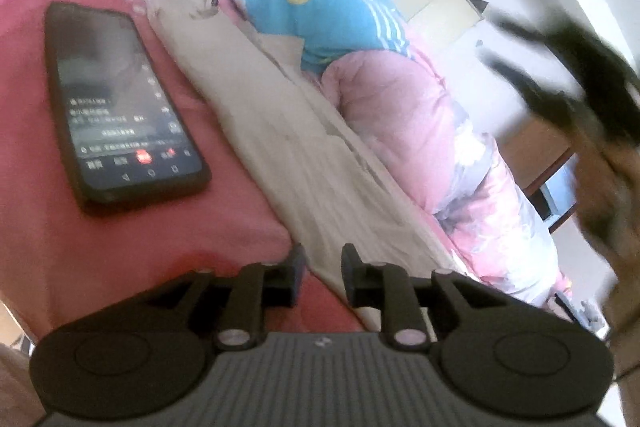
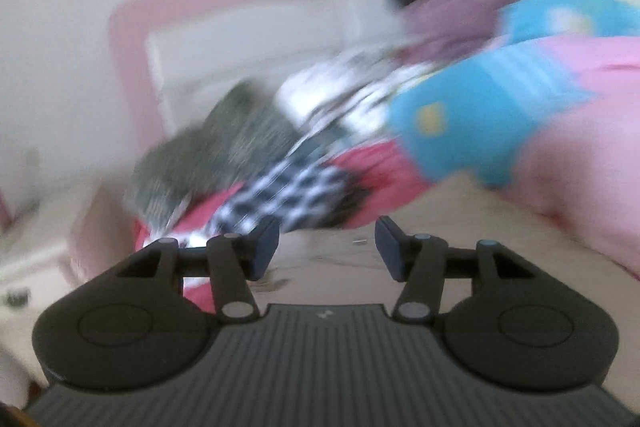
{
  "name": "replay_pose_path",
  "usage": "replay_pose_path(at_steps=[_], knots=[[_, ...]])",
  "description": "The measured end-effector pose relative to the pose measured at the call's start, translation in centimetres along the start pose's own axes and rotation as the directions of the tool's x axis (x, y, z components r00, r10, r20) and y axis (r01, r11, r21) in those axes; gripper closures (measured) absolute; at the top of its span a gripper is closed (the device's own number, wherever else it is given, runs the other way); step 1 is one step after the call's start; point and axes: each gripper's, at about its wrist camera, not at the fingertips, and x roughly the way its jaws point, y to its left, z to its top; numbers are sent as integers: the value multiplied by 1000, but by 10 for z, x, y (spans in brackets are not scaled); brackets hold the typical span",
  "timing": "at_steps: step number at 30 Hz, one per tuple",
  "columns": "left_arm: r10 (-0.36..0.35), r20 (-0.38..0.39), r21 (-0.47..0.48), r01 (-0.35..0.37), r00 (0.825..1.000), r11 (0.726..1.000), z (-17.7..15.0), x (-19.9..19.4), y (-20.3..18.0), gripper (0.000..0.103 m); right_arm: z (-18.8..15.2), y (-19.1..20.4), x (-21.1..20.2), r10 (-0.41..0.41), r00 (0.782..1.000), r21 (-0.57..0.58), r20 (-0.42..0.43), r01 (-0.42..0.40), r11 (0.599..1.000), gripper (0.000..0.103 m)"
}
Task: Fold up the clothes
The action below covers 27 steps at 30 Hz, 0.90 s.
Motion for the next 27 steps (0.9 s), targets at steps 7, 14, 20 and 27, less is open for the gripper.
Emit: replay_pose_path(at_steps=[7, 14, 20, 27], knots=[[40, 11, 107, -41, 999, 993, -7, -13, -29, 76, -94, -47, -171, -254, 966, 223, -35, 256, 941, 50], [-2, -110, 277, 33, 994, 960, -22, 6, -84, 69, -215, -43, -228, -283, 950, 415, -133, 313, 854, 50], [2, -176, 377, 65, 984, 924, -34, 46, -110, 64, -236, -34, -309, -383, 924, 502, -28, 344, 793, 50], [66, -198, 441, 29, 978, 897, -37, 83, -118, 58, -267, -66, -436, -722, 691, 679, -41, 549, 487, 44]])
